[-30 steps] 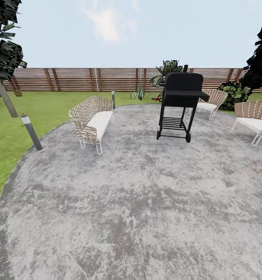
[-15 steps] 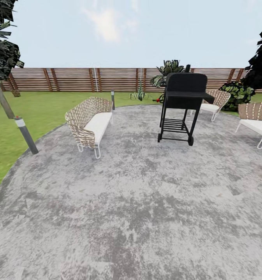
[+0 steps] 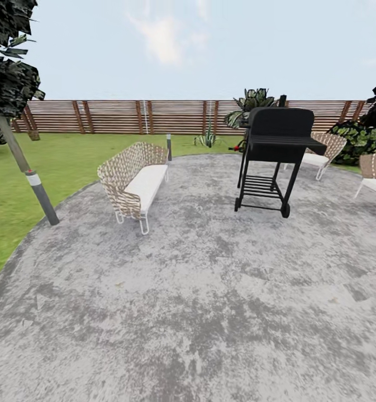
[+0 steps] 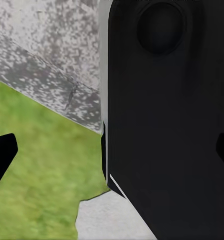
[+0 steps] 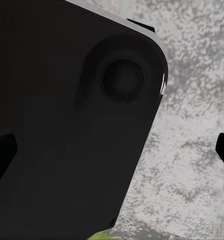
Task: Take the three Easter eggs out of the wicker basket on the lawn in the garden, then place them on the lawn next to a single tree (choose any tree) so that all three eggs are next to the same tree and none are left in the basket.
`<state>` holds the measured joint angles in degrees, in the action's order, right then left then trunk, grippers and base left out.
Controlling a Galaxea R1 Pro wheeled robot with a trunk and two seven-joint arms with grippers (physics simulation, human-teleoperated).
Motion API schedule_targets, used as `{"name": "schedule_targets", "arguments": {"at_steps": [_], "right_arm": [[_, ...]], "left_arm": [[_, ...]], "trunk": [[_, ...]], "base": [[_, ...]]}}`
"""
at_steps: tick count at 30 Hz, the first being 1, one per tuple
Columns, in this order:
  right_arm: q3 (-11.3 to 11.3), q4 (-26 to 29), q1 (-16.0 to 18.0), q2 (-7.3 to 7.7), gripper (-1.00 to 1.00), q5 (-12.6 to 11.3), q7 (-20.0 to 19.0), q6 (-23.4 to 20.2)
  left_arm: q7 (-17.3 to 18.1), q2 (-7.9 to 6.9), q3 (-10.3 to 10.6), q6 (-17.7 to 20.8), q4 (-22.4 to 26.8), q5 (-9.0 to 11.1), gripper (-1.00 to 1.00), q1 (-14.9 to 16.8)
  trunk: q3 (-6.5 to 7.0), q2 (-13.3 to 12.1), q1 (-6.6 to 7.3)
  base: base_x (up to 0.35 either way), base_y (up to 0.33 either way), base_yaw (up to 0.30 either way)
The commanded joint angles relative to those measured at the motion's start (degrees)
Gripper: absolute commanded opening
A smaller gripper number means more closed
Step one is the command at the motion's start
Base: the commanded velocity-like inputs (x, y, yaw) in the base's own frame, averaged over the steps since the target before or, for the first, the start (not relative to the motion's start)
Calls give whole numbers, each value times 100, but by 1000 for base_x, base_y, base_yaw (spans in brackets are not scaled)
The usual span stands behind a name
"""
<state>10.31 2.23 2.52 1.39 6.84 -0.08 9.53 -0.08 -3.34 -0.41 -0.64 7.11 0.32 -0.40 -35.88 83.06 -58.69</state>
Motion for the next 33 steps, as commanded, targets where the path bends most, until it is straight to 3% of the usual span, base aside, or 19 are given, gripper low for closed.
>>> {"name": "schedule_targets", "arguments": {"at_steps": [1,33], "right_arm": [[-3,-3,3,3,100,56,-1,14],[-2,-12,3,10,100,63,-1,14]], "left_arm": [[-1,0,-3,-7,10,3,100,-4],[2,0,-3,-7,10,3,100,-4]], "trunk": [[-4,2,-3],[-4,2,-3]], "base": [[339,0,46],[339,0,2]]}}
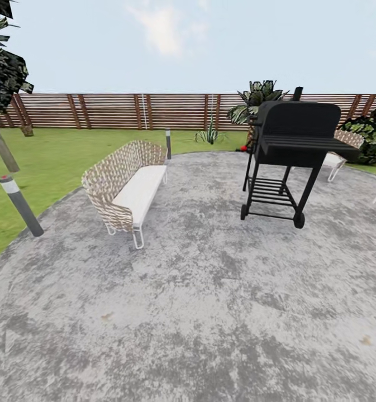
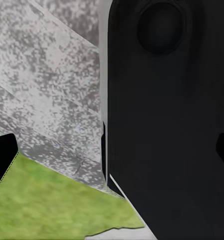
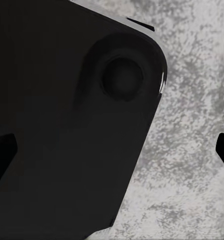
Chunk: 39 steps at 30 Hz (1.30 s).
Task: Take the three Easter eggs out of the wicker basket on the lawn in the garden, then place them on the lawn next to a single tree (choose any tree) so that all three eggs are next to the same tree and none are left in the basket.
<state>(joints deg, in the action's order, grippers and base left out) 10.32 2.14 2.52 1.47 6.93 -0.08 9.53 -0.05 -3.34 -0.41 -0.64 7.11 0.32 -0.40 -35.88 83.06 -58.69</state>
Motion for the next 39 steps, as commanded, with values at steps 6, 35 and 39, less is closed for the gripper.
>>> {"name": "schedule_targets", "arguments": {"at_steps": [6,35,39], "right_arm": [[-3,-3,3,3,100,54,-1,14],[5,-4,3,11,100,74,-1,5],[5,-3,3,11,100,67,-1,5]], "left_arm": [[-3,0,-3,-7,10,3,100,-4],[-3,0,-3,-7,10,3,100,-4],[-3,1,-3,-7,10,3,100,-4]], "trunk": [[-4,2,-4],[-4,2,-4],[-4,2,-4]], "base": [[339,0,-166],[339,0,-15],[339,0,0]]}}
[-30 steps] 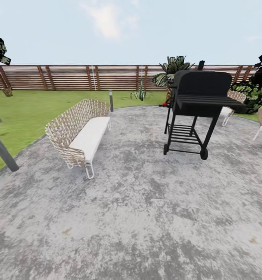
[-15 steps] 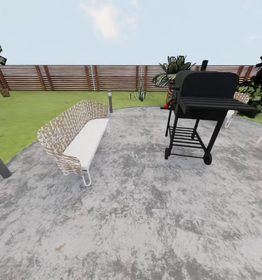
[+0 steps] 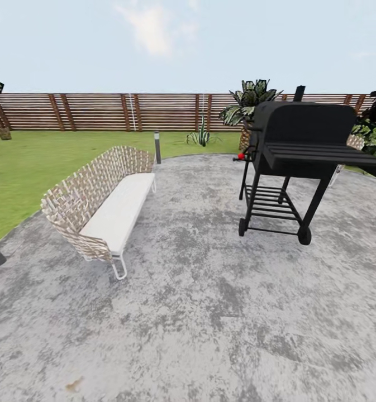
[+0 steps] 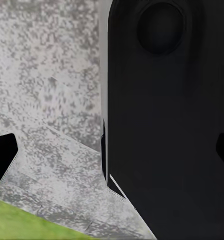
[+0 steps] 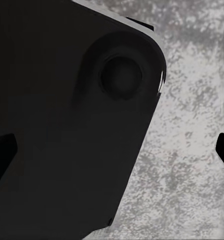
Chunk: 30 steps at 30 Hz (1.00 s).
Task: Take the three Easter eggs out of the wicker basket on the lawn in the garden, then place them on the lawn next to a single tree (choose any tree) so that all three eggs are next to the same tree and none are left in the basket.
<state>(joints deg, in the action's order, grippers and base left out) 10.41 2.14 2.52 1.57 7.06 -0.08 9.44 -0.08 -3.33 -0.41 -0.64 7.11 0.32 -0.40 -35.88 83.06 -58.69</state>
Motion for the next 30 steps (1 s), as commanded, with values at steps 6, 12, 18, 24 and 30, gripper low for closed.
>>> {"name": "schedule_targets", "arguments": {"at_steps": [6,12,18,24,30], "right_arm": [[-4,-3,3,1,100,50,-1,14],[-7,-3,3,1,100,58,-1,18],[-8,-3,3,3,100,59,-1,22],[-11,-3,3,10,100,59,-1,20],[-7,-5,3,21,100,62,-1,15]], "left_arm": [[2,-1,-3,-7,10,3,100,-4],[-1,-1,-3,-7,10,3,100,-4],[0,-1,-3,-7,10,3,100,-4],[0,-1,-3,-7,10,3,100,-4],[0,1,-3,-7,10,3,100,-4]], "trunk": [[-4,2,-4],[-4,2,-4],[-4,2,-4],[-4,2,-4],[-4,2,-4]], "base": [[339,0,0],[339,0,-102],[339,0,-67],[339,0,-2],[339,0,0]]}}
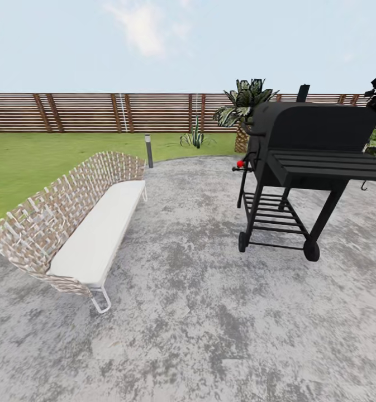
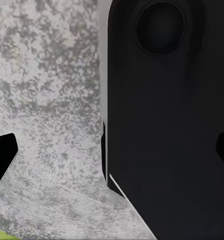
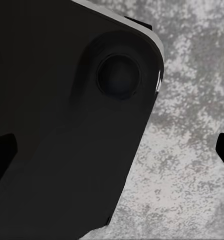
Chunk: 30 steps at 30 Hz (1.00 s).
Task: Take the three Easter eggs out of the wicker basket on the lawn in the garden, then place them on the lawn next to a single tree (choose any tree) so that all three eggs are next to the same tree and none are left in the basket.
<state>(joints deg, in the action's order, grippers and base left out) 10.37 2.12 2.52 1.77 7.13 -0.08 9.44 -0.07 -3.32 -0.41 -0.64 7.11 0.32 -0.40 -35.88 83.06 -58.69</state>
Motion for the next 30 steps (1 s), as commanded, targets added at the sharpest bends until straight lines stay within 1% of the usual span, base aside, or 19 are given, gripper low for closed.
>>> {"name": "schedule_targets", "arguments": {"at_steps": [1,6,14,30], "right_arm": [[-4,-2,3,-4,100,56,-1,14],[-4,1,3,-21,100,59,-1,20],[-7,5,3,-20,100,57,-1,23],[-8,-1,3,-18,100,60,-1,23]], "left_arm": [[-1,-1,-3,-7,10,3,100,-4],[-1,-1,-3,-7,10,3,100,-4],[-1,-1,-3,-7,10,3,100,-4],[0,-2,-3,-7,10,3,100,-4]], "trunk": [[-4,2,-4],[-4,2,-4],[-4,2,-4],[-4,2,-4]], "base": [[339,0,0],[339,0,-4],[339,0,-110],[339,0,-3]]}}
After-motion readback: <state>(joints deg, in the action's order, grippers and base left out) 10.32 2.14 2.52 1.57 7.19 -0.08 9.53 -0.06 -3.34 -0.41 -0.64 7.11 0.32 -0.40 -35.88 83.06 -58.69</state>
